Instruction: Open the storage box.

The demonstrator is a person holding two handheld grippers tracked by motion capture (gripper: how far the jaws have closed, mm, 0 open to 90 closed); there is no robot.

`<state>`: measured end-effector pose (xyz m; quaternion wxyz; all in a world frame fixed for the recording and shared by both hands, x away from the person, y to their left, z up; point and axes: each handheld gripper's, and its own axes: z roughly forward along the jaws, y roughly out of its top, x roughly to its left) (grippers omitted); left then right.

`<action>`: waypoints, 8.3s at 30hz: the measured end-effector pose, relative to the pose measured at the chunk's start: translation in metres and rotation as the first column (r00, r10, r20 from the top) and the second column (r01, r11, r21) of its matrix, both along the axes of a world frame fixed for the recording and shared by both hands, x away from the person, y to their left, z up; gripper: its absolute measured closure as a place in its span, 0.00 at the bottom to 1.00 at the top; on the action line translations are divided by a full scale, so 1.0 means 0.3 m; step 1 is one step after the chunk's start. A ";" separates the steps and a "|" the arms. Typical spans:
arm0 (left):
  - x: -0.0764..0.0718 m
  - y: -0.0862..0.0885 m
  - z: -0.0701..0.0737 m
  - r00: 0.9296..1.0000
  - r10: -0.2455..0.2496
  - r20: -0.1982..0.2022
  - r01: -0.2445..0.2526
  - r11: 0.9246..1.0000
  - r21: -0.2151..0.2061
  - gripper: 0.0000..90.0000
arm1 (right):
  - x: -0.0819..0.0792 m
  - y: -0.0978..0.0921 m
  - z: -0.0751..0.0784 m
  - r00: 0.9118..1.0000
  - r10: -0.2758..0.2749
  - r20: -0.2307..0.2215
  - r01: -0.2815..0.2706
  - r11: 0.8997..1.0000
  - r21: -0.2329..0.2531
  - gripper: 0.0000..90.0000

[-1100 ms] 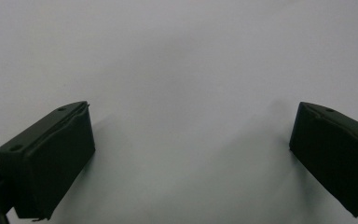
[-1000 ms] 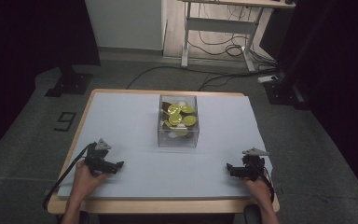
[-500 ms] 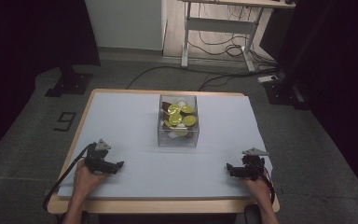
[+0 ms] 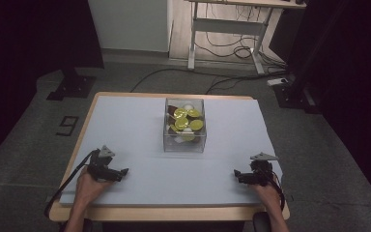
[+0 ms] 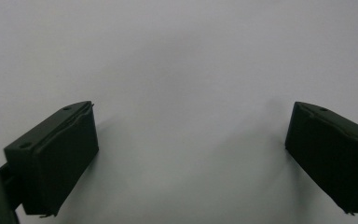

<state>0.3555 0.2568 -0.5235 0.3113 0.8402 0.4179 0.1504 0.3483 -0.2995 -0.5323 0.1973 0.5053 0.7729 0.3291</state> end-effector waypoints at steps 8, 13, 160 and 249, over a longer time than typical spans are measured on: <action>-0.016 -0.032 0.030 0.999 -0.024 0.027 0.024 1.000 -0.016 0.04 | -0.006 0.021 0.026 0.999 0.042 0.019 -0.042 0.999 0.002 0.05; -0.022 -0.045 0.047 0.999 -0.036 0.035 0.038 0.998 -0.048 0.04 | -0.007 0.035 0.041 0.998 0.065 0.012 -0.065 0.998 0.021 0.05; 0.141 -0.577 0.183 0.959 -0.202 0.199 0.239 0.954 -0.180 0.80 | 0.187 0.530 0.227 0.917 0.379 0.125 -0.392 0.915 0.101 0.83; -0.145 -0.586 0.171 0.941 -0.260 0.216 0.293 0.946 -0.138 0.81 | -0.099 0.524 0.226 0.901 0.422 0.105 -0.431 0.898 0.086 0.87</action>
